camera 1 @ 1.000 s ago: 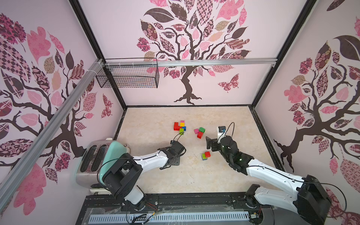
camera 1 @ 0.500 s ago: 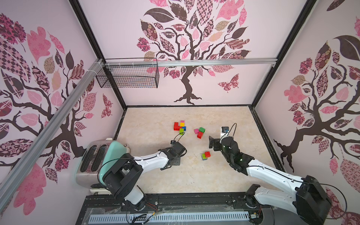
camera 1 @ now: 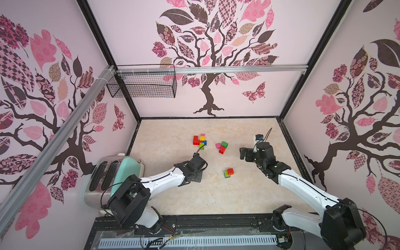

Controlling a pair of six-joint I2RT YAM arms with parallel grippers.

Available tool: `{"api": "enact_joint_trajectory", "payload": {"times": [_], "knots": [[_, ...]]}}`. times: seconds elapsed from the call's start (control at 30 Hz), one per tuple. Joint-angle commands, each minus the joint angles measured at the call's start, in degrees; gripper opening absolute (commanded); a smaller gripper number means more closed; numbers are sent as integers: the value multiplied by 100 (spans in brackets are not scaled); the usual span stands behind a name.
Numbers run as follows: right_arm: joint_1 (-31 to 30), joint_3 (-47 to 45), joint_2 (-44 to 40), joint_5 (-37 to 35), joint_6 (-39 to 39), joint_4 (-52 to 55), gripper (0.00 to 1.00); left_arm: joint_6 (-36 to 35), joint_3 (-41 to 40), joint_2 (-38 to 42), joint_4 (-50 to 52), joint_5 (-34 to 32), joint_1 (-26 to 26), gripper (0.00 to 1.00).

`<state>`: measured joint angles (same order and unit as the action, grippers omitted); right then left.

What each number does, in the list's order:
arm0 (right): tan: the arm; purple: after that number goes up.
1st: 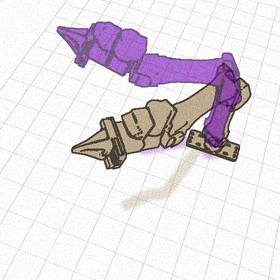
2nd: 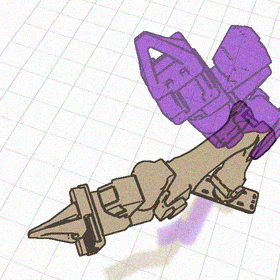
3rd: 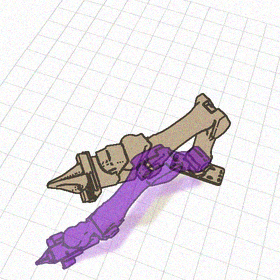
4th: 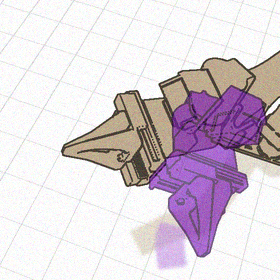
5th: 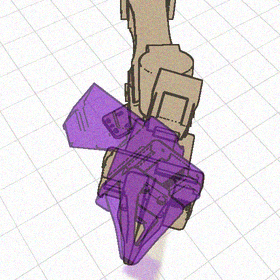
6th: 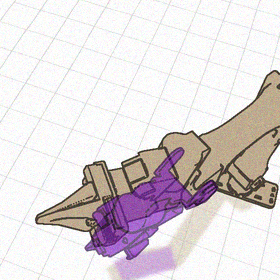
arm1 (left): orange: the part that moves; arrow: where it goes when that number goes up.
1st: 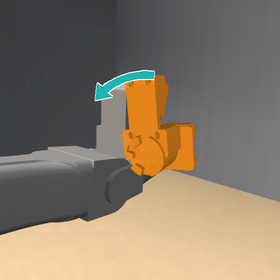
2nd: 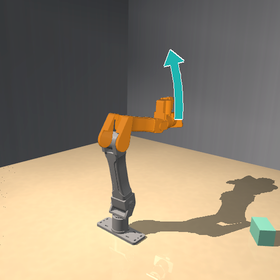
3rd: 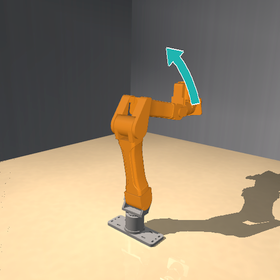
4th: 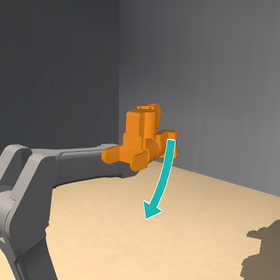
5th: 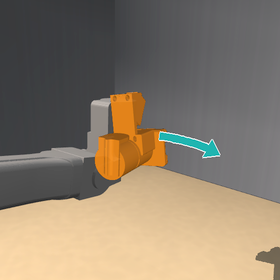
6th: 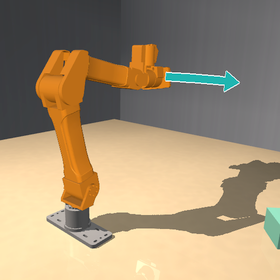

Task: Assemble the number 4 with lego
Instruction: Pick up the lego brick from the center of the board, then assemble the lego brick with the lego brick.

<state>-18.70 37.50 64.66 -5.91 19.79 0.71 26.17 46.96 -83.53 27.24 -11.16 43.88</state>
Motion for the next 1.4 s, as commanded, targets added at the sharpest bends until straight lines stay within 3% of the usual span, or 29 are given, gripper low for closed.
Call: {"api": "enact_joint_trajectory", "payload": {"times": [0.0, 0.07, 0.17, 0.23, 0.33, 0.4, 0.53, 0.63, 0.73, 0.87, 0.93, 1.13, 1.37], "knots": [[354, -17, -252, 1106, 238, 269, 99, -521, 376, 171, -225, 414, 16, 0], [371, 3, -255, 1483, 214, 279, 99, -747, 492, 192, -202, 645, 16, 0], [376, 14, -199, 2624, 203, 127, 99, -1221, 502, 218, -382, 1170, 29, 0], [370, 92, -67, 3348, 234, 152, 97, -1529, 349, 270, -699, 1239, 47, 0], [375, 192, 68, 3779, 264, 311, 92, -2041, 296, 313, -928, 1197, 59, 0], [366, 218, 81, 3853, 303, 370, 92, -2316, 309, 311, -1023, 1234, 59, 0], [361, 276, 140, 4130, 315, 457, 84, -3682, 269, 103, -1065, 1639, 94, 0], [341, 233, 189, 4251, 315, 409, 76, -4333, 404, -109, -960, 1494, 95, 0], [347, 180, 282, 4503, 354, 302, 69, -4868, 658, -342, -697, 1894, 95, 0], [298, 179, 529, 4909, 477, 220, 63, -5240, 934, -624, -584, 2464, 95, 0], [241, 116, 629, 4920, 609, 121, 52, -5307, 1017, -763, -663, 2698, 95, 0], [22, -156, 804, 4941, 892, -285, 32, -5530, 1198, -1080, -931, 2933, 107, 0], [-230, -348, 1083, 5017, 1163, -705, 18, -5721, 1423, -1371, -883, 3118, 151, 0]]}}
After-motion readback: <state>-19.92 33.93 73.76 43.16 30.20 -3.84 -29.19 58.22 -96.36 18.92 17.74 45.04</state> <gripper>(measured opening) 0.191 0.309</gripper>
